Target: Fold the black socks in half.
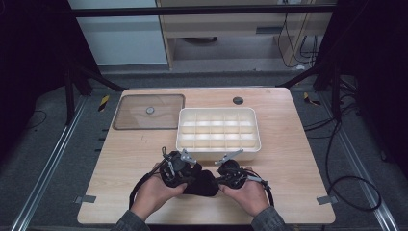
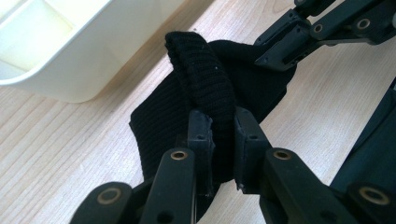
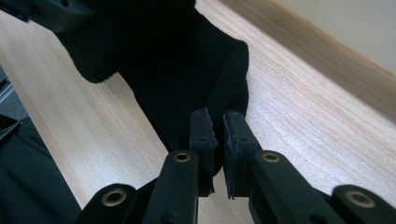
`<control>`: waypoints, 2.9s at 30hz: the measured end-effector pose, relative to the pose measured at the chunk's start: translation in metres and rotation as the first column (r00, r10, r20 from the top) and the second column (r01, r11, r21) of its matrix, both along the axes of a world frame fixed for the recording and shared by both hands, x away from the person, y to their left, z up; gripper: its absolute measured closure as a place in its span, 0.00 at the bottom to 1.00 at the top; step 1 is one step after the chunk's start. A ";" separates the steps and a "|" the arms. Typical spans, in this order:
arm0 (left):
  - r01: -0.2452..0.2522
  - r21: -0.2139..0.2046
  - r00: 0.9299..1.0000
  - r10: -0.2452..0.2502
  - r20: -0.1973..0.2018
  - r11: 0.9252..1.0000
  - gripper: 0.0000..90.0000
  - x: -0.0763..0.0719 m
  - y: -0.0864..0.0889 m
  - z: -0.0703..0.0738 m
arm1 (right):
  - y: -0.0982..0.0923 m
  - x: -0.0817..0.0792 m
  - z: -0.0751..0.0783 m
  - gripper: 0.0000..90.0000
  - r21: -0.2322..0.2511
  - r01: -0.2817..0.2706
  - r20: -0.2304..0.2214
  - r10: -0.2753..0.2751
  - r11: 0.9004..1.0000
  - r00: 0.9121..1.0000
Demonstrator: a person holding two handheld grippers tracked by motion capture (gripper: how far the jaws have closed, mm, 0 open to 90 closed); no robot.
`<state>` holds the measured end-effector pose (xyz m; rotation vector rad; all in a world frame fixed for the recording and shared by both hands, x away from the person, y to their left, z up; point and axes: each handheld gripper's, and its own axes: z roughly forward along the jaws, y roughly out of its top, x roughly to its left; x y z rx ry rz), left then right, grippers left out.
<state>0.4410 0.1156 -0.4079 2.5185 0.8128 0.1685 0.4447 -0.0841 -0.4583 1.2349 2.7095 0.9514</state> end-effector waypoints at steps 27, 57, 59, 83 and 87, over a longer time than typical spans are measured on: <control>0.007 -0.019 0.999 -0.007 -0.034 1.000 0.87 0.001 -0.013 -0.014 | -0.002 -0.002 -0.005 0.92 0.019 0.009 -0.001 -0.008 1.000 1.000; 0.011 0.024 0.999 -0.010 -0.038 1.000 0.87 0.004 -0.023 -0.026 | -0.004 -0.002 -0.010 0.91 0.019 0.020 -0.014 -0.020 1.000 1.000; 0.011 0.021 0.999 -0.010 -0.040 1.000 0.87 0.004 -0.023 -0.027 | -0.004 -0.002 -0.010 0.91 0.022 0.021 -0.012 -0.021 1.000 1.000; 0.002 -0.066 0.997 -0.007 -0.071 0.998 0.79 0.000 -0.030 -0.028 | -0.011 -0.002 -0.015 0.85 0.026 0.047 -0.022 -0.046 0.999 0.999; 0.011 -0.073 0.998 -0.016 -0.065 0.997 0.78 -0.002 -0.034 -0.027 | -0.012 -0.002 -0.016 0.85 0.025 0.046 -0.023 -0.046 0.999 0.999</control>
